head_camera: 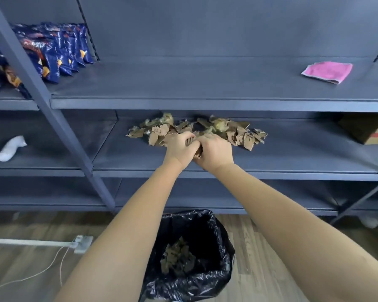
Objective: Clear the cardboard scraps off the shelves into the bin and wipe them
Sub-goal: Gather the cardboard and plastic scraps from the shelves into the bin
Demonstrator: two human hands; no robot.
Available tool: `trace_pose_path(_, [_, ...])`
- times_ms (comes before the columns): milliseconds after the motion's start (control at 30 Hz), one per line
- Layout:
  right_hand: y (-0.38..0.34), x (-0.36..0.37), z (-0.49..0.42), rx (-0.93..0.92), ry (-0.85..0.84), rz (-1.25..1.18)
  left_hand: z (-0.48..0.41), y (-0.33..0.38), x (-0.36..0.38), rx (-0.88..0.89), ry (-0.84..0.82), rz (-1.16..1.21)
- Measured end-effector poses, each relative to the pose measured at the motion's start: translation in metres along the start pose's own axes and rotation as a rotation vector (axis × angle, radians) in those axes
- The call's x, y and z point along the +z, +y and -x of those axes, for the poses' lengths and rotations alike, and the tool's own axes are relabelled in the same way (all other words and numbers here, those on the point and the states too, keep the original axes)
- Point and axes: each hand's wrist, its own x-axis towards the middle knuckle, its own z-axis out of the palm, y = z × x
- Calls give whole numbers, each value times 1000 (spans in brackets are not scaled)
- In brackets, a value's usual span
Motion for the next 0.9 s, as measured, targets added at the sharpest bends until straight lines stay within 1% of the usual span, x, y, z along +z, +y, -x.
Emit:
trace_pose_path(133, [6,39,28,-16,52,57,19,-40,21,-85,-7,-35])
trace_pose_path(233, [20,87,42,4,2,35,30,-81,39,-156,-50,-35])
trace_pose_path(333, [30,134,59,0,-96,-10,40,-125,54,-213,-43,-70])
trace_pose_path(500, [46,201,85,-43,-66,-25,54,-188,80,-300,-58,-118])
trace_pose_path(667, [62,243,113,58,-185,-49,72,-226,107,-374,-112,-114])
trace_pose_path(767, [71,260,128,26,-195,-20,82,-240,118,-412,-141,-109])
trace_pose_path(833, [75,268,136,75,-280,-37,88,-250,124,-434,-154,-122])
trace_pose_path(900, [74,276,144,72,-319,-78,93,-262,129,-437,-167,-145])
